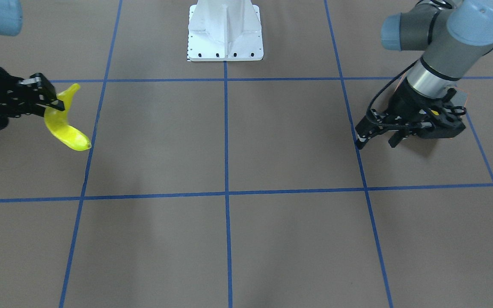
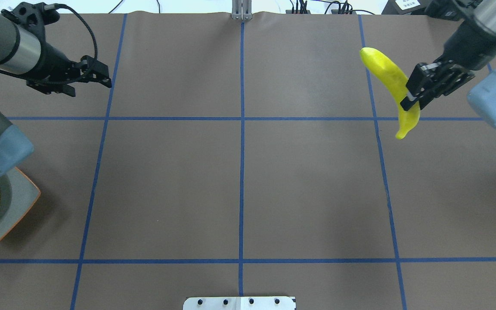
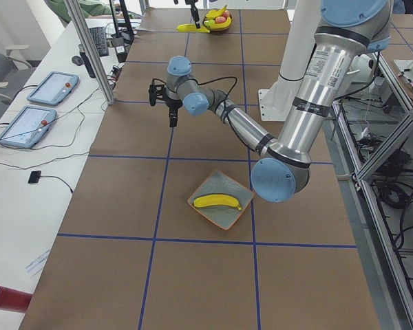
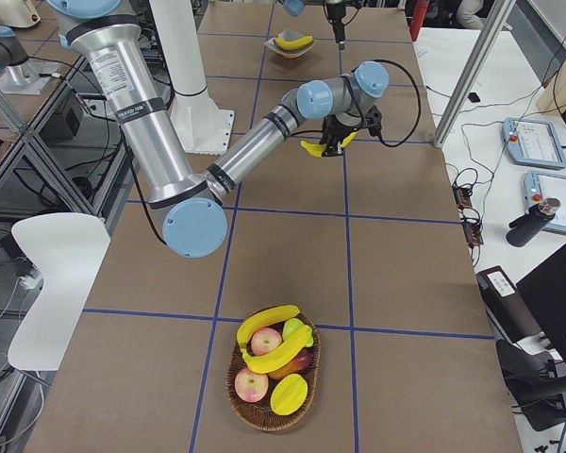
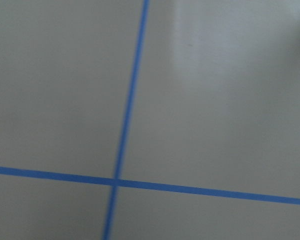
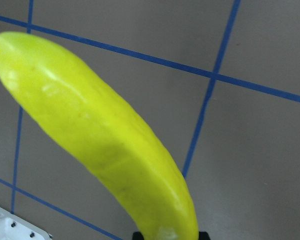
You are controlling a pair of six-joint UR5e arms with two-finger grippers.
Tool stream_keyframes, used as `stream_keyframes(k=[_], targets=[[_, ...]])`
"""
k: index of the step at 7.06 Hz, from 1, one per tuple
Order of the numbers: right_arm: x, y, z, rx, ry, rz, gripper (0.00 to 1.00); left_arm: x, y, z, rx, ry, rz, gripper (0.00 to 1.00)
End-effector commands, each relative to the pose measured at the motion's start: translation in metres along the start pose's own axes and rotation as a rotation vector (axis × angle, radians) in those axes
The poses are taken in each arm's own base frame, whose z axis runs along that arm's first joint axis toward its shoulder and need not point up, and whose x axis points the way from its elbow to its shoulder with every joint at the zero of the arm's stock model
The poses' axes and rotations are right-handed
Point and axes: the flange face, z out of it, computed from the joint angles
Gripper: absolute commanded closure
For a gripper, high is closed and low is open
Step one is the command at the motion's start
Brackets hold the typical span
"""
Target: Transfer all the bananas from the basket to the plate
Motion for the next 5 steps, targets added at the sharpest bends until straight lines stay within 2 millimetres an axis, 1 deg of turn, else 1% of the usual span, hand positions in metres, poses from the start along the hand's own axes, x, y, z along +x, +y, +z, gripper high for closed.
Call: stream_keyframes(k=[1,2,3,4,5], targets=[[-0.076,-0.008,0.048,-0.002,-0.073,0.107,1.0,0.051,0.029,0.001,-0.009,0.175,-0.091,0.0],[-0.1,-0.006,0.058,-0.023,-0.084,0.157,1.0,0.061,0.038,0.0,-0.013,0.27,-0.134,0.0],[-0.121,-0.001,0.066,-0.043,-0.093,0.181,1.0,0.071,0.053,0.003,-0.032,0.331,-0.168,0.0],[-0.15,0.005,0.082,-0.059,-0.113,0.189,1.0,0.082,0.06,-0.002,-0.049,0.385,-0.205,0.0],[-0.162,0.011,0.094,-0.069,-0.133,0.192,1.0,0.099,0.068,-0.007,-0.07,0.431,-0.228,0.0]])
